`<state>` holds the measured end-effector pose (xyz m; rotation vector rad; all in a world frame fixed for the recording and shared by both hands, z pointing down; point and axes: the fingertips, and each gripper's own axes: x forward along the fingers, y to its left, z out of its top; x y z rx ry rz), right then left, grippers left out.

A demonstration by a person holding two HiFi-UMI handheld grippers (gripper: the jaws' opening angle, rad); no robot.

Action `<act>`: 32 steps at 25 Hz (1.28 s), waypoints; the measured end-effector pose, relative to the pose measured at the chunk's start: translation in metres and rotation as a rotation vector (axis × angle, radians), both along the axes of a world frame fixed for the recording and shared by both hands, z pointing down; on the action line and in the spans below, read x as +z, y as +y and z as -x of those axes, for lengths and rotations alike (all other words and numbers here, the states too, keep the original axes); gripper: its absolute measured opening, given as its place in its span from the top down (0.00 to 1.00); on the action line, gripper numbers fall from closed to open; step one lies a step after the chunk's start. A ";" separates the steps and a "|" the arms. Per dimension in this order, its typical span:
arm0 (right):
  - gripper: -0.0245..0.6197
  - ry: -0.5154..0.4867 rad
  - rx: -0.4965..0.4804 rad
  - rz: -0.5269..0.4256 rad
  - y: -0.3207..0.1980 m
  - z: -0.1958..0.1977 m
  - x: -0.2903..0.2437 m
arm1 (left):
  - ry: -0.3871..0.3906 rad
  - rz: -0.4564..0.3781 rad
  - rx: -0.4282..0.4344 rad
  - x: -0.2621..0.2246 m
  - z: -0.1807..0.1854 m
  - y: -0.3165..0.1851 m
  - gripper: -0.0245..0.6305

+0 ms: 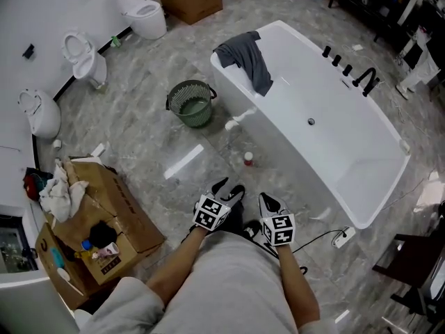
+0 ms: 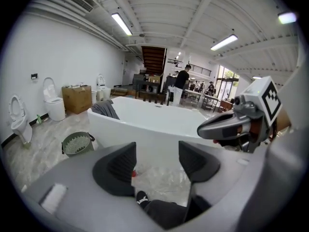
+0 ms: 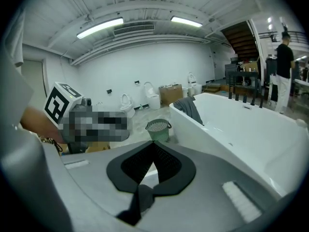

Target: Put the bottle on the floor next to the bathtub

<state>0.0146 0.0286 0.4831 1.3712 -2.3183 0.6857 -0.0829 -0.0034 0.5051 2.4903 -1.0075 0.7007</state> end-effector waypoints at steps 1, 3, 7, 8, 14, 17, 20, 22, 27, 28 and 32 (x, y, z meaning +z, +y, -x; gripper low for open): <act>0.96 0.003 0.002 -0.002 -0.001 -0.001 0.000 | 0.002 0.001 -0.007 -0.001 0.002 -0.001 0.46; 0.96 0.003 0.010 -0.005 -0.004 -0.003 -0.001 | 0.004 0.000 -0.016 -0.002 0.003 -0.002 0.46; 0.96 0.009 0.026 -0.001 -0.005 -0.008 0.003 | 0.009 -0.007 -0.014 -0.004 -0.001 -0.003 0.46; 0.96 0.009 0.030 0.001 -0.005 -0.008 0.003 | 0.012 -0.012 -0.014 -0.006 -0.001 -0.003 0.48; 0.96 0.005 0.048 -0.001 0.000 -0.010 0.003 | 0.034 -0.029 -0.038 -0.009 0.001 -0.003 0.68; 0.96 0.001 0.056 -0.001 0.002 -0.013 0.003 | 0.038 -0.031 -0.043 -0.009 -0.001 -0.002 0.75; 0.96 0.000 0.061 0.000 0.004 -0.017 0.003 | 0.036 -0.029 -0.041 -0.008 -0.003 0.000 0.80; 0.96 -0.001 0.064 0.001 0.004 -0.018 0.003 | 0.036 -0.029 -0.040 -0.008 -0.003 0.001 0.84; 0.96 0.003 0.061 -0.001 0.003 -0.019 0.003 | 0.029 -0.019 -0.040 -0.005 -0.003 0.001 0.88; 0.96 0.006 0.058 -0.002 0.003 -0.019 0.003 | 0.026 -0.018 -0.039 -0.005 -0.004 0.001 0.87; 0.96 0.013 0.074 -0.009 0.001 -0.023 0.002 | 0.021 -0.017 -0.033 -0.004 -0.005 0.001 0.87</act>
